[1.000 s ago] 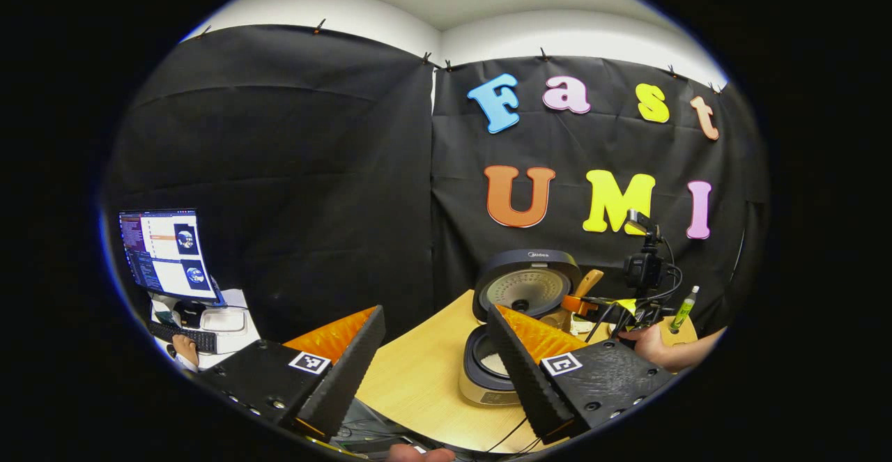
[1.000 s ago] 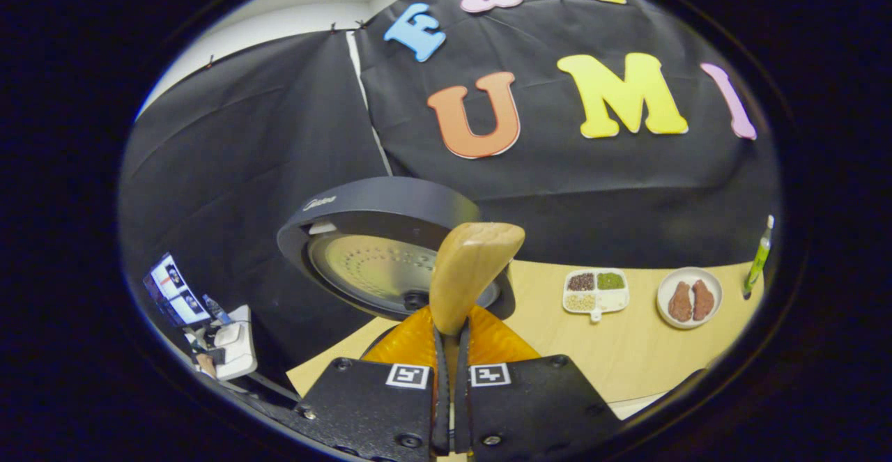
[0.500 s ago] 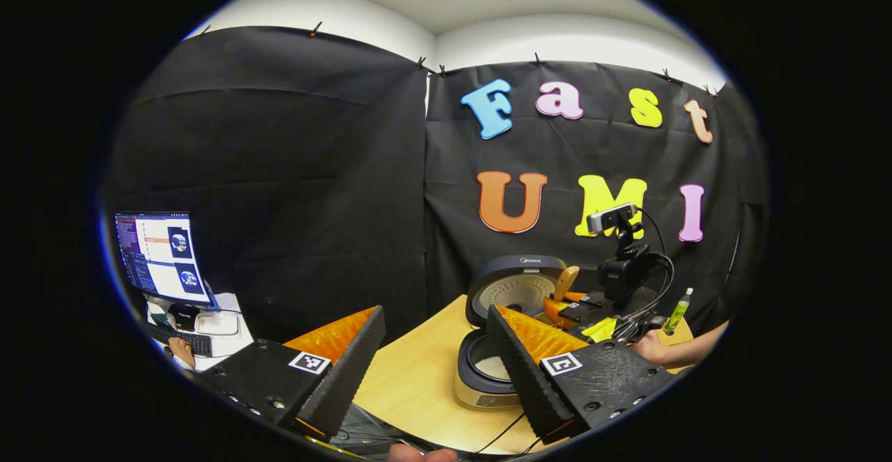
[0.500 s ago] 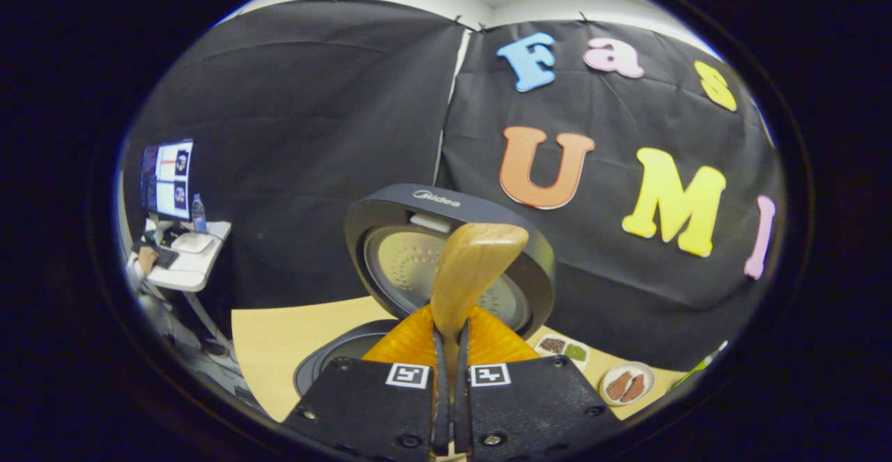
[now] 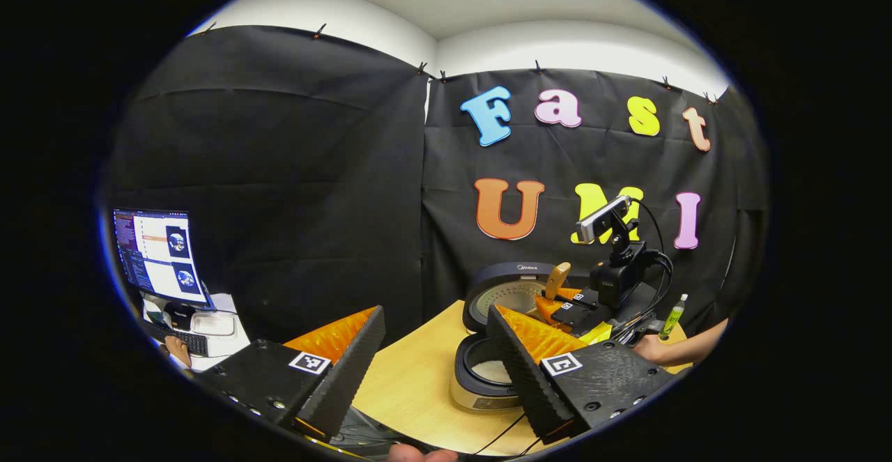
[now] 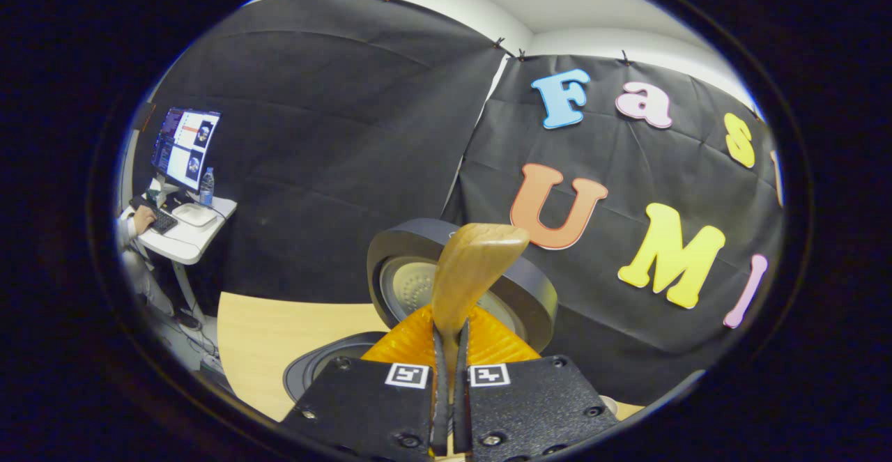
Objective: Close the left gripper, press the button to open the rice cooker; take a wooden spoon from the chopstick holder with the right hand, scoop a spoonful of rice and pour it into the rice cooker, then put the wooden spoon back into the chopstick holder.
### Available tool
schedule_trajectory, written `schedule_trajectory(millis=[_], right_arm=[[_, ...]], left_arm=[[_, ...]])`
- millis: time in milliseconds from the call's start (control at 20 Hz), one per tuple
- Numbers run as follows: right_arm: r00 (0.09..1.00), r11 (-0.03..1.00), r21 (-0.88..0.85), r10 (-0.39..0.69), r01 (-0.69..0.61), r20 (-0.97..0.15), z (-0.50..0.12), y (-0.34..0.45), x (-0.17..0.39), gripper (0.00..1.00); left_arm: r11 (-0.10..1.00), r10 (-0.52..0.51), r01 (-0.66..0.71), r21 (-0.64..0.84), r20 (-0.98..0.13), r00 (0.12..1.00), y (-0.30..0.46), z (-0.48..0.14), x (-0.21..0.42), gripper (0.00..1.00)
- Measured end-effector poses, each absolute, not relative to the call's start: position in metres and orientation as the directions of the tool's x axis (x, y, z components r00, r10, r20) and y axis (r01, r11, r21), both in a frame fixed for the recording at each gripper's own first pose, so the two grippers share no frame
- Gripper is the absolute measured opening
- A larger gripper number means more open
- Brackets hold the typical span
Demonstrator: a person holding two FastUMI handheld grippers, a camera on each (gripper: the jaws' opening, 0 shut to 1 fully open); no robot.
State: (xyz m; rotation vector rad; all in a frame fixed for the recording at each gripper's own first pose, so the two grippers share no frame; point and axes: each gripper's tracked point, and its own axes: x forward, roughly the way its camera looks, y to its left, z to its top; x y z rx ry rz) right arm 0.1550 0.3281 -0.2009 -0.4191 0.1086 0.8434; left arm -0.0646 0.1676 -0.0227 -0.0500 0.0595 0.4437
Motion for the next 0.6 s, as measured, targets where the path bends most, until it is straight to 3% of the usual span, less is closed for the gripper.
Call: schedule_trajectory(millis=[250, 600], right_arm=[[0.638, 0.667, 0.023, 0.721, -0.744, -0.270, -0.161, 0.317, 0.143, 0.08], [0.684, 0.696, 0.431, 0.697, -0.574, -0.215, -0.108, 0.245, 0.156, 0.08]], left_arm=[[0.922, 0.371, -0.377, -0.084, -0.075, 0.926, 0.147, -0.017, -0.049, 0.95], [0.952, 0.290, -0.296, -0.074, -0.084, 0.953, 0.123, -0.015, -0.024, 0.95]])
